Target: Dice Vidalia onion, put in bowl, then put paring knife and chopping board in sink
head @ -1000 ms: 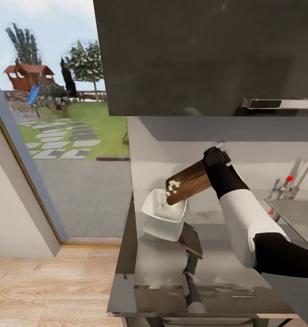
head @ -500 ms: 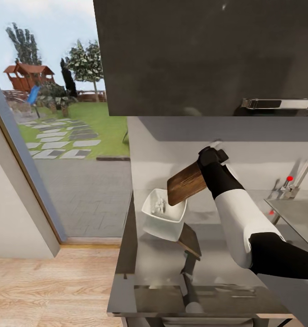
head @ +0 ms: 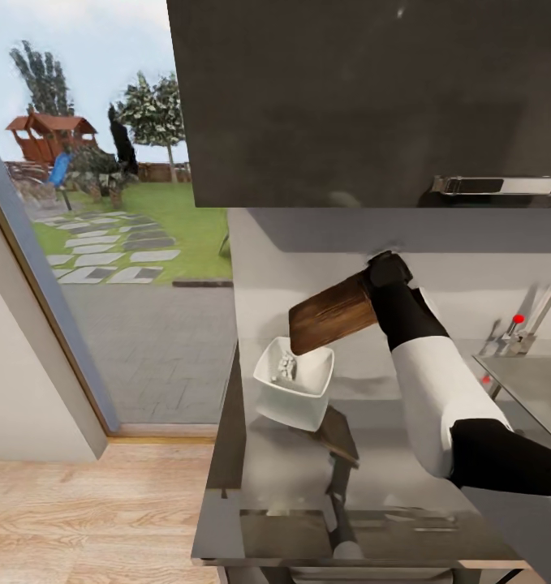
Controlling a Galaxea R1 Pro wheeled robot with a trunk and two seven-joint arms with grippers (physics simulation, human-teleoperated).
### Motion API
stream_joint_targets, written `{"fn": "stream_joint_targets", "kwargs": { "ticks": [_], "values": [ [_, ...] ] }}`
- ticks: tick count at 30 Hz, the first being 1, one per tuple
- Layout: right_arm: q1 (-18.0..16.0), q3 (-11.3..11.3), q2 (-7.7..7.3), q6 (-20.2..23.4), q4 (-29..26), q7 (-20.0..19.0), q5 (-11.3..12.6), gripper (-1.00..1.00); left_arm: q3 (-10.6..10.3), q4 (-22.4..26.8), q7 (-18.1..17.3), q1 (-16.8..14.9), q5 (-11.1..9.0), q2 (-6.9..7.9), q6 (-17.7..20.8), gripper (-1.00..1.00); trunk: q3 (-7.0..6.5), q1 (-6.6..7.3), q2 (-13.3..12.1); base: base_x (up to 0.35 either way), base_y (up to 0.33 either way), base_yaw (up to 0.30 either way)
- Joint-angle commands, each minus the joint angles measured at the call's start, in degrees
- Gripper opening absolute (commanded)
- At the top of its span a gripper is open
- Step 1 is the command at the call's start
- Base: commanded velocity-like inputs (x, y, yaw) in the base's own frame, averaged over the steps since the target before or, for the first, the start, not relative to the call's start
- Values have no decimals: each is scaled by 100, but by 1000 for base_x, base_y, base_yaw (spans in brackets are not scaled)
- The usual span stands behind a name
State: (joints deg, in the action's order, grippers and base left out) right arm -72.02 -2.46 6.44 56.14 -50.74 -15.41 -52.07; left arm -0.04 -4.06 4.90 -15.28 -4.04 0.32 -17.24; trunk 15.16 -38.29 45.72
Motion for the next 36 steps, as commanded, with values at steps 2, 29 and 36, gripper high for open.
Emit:
{"fn": "stream_joint_targets", "kwargs": {
  "ticks": [2,29,36],
  "values": [
    [-6,-213,1,-7,-18,-172,-117,-100,-4,-24,-6,-10,-41,2,-43,100,8,-1,6,0,0,0],
    [-6,-1088,-734,-38,-94,-1482,728,-100,-4,-28,-6,-10,-43,-14,-35,100,8,-1,6,-240,0,0],
    [-5,-1100,-1105,-43,-44,-1476,1520,-100,-4,-29,-6,-10,-40,-16,-36,100,8,-1,6,-336,0,0]
  ]
}}
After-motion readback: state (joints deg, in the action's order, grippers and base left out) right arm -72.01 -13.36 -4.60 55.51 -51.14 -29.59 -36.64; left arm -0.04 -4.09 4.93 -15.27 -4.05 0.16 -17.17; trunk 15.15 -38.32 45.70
